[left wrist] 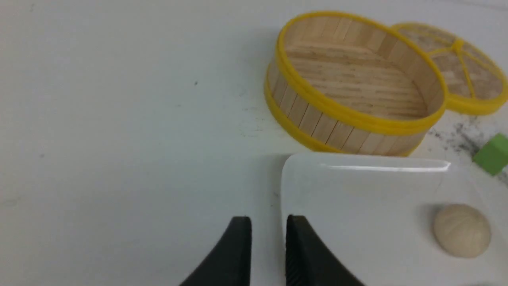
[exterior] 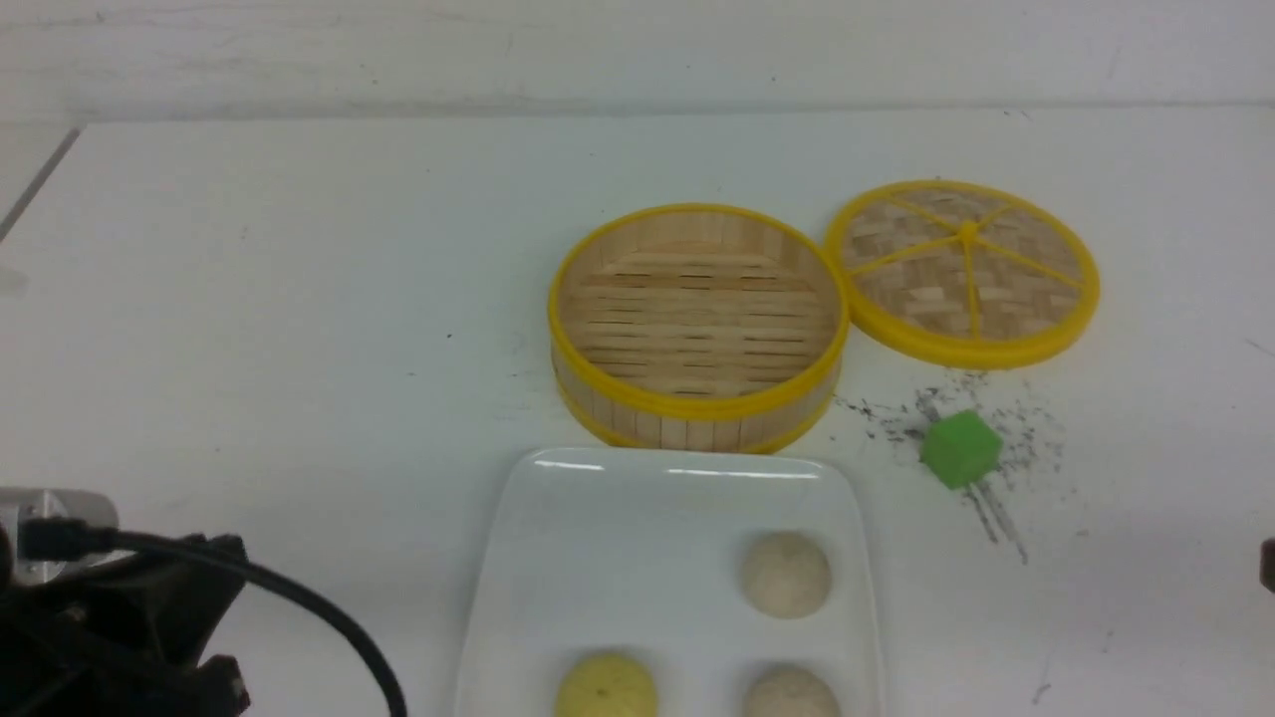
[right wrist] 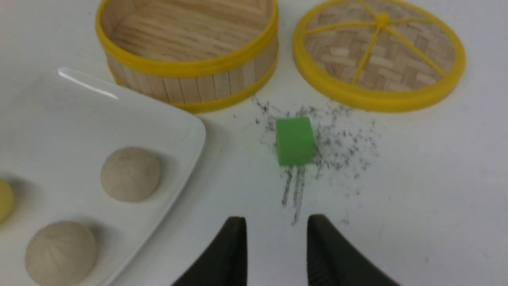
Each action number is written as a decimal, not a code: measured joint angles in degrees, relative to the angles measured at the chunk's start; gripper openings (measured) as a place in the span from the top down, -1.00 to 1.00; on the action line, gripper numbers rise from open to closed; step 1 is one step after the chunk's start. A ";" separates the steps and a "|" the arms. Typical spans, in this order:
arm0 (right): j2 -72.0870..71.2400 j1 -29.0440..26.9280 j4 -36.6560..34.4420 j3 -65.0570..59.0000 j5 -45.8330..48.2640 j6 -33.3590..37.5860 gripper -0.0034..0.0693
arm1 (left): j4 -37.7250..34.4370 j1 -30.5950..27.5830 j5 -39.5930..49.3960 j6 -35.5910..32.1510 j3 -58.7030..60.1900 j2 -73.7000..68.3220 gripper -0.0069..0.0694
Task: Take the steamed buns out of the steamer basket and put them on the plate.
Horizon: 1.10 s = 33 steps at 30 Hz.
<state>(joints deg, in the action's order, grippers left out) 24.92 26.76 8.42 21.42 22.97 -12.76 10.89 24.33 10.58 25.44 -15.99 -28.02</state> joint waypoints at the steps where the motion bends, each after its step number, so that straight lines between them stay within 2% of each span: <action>1: 0.00 0.00 0.00 0.00 -2.73 0.00 0.24 | 0.37 0.00 -2.85 0.12 0.41 -0.58 0.42; 6: 1.54 0.00 1.65 0.00 -11.56 0.00 0.24 | 4.62 0.00 -15.75 -1.02 0.88 -7.06 0.52; 12: 9.36 0.00 3.85 0.00 -13.74 -0.07 0.24 | 6.92 0.00 -28.01 -2.62 0.88 -18.57 0.61; 17: 9.81 0.00 3.23 0.00 -14.23 -1.24 0.24 | 7.26 0.00 -29.59 -3.01 0.88 -19.98 0.62; 26: 6.59 0.00 12.89 0.00 -15.22 -1.49 0.24 | 7.43 0.00 -29.80 -4.73 0.88 -19.94 0.62; 33: 6.54 0.00 13.25 0.00 -15.36 -2.71 0.24 | 7.43 0.00 -29.63 -4.43 0.88 -19.88 0.62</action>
<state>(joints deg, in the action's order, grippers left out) 31.47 26.76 21.67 21.42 7.61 -15.47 18.32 24.33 -19.05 21.02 -15.11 -47.90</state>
